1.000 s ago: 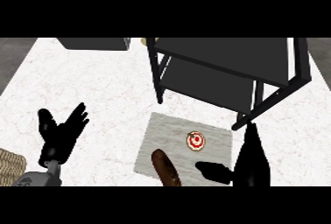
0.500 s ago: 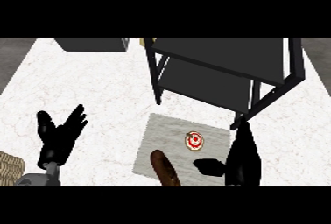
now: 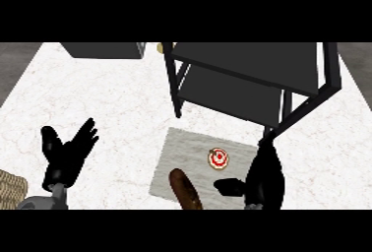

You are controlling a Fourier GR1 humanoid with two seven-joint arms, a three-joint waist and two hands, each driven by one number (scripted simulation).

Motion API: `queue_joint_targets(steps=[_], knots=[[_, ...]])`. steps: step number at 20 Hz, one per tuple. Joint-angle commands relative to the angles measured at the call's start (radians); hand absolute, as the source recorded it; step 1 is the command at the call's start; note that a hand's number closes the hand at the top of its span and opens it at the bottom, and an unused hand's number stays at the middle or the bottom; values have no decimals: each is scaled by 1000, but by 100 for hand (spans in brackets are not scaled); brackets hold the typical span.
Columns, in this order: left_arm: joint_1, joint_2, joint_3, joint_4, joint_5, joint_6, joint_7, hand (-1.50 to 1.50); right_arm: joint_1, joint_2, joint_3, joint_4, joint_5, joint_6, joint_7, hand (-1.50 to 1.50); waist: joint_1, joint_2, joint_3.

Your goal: Pick the cupcake from the placemat and place it in the tiered shelf

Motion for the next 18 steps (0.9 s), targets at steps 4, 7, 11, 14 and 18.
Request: queue_joint_targets(steps=[4,7,11,14,18], knots=[[-8,12,23,10,17,-16,16,0,-18,0,-33,117,36,-69,248,-150,-7,13,5],[-36,0,18,24,-8,10,4,0,-73,0,-55,116,19,-39,247,-150,-7,14,5],[-19,-11,7,16,0,-7,12,0,-94,0,-40,175,31,-121,248,-150,1,14,7],[-16,-19,1,3,-13,3,1,0,-103,0,-29,204,22,-150,247,-150,3,13,7],[10,-17,6,-7,-4,-12,-3,0,-134,0,-35,252,22,-163,246,-150,7,11,7]])
